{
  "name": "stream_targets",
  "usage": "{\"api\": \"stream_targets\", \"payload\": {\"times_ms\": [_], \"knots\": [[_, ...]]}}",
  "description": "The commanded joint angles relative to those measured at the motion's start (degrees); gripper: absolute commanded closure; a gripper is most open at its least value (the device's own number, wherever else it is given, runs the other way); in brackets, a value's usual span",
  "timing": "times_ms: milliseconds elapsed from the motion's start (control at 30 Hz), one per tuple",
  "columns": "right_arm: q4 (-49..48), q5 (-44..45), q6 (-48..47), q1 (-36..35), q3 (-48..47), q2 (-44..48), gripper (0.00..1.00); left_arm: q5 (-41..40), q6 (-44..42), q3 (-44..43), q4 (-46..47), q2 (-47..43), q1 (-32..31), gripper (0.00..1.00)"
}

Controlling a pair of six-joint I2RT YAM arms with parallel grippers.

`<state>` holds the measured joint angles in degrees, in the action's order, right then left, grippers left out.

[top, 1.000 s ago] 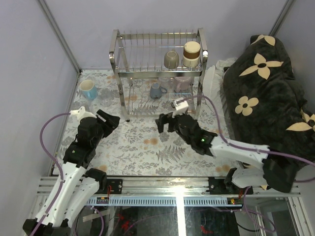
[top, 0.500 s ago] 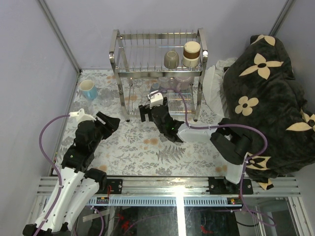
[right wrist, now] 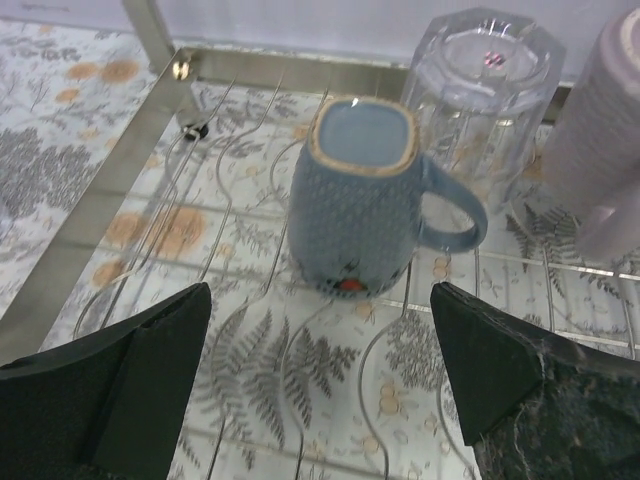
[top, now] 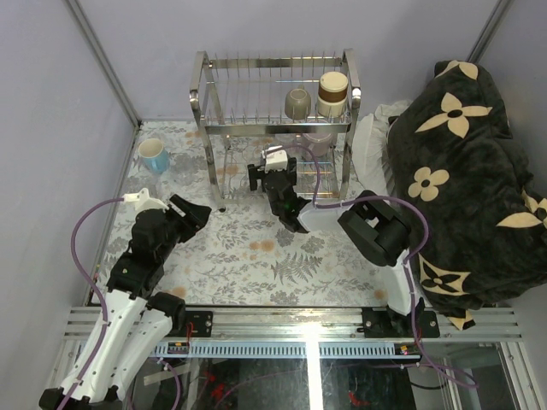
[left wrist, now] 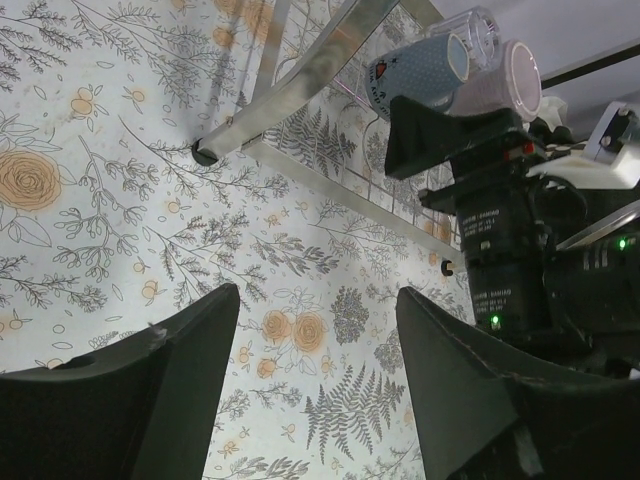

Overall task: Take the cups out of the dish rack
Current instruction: Move the cup to the dish rack.

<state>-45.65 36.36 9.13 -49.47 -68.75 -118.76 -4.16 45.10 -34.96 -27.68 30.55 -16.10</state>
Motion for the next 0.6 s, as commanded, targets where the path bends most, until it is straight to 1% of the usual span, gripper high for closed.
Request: {"api": "stream_targets", "payload": {"times_ms": [0, 67, 233, 567], "knots": [[-3.5, 1.0, 0.8, 2.3, -5.5, -2.0, 0.02, 1.4, -1.2, 0.5, 1.6, 0.1, -0.3, 0.36], [-1.3, 0.0, 2.3, 3.2, -7.8, -3.1, 0.02, 1.5, -1.2, 0.3, 1.6, 0.3, -0.3, 0.36], [-0.6, -1.0, 2.3, 4.1, -10.9, -5.7, 0.02, 1.4, -1.2, 0.4, 1.7, 0.3, -0.3, 0.36], [-1.7, 0.0, 1.0, 4.9, -15.1, -10.3, 0.03, 1.8, -1.2, 0.7, 1.9, 0.7, -0.4, 0.36]]}}
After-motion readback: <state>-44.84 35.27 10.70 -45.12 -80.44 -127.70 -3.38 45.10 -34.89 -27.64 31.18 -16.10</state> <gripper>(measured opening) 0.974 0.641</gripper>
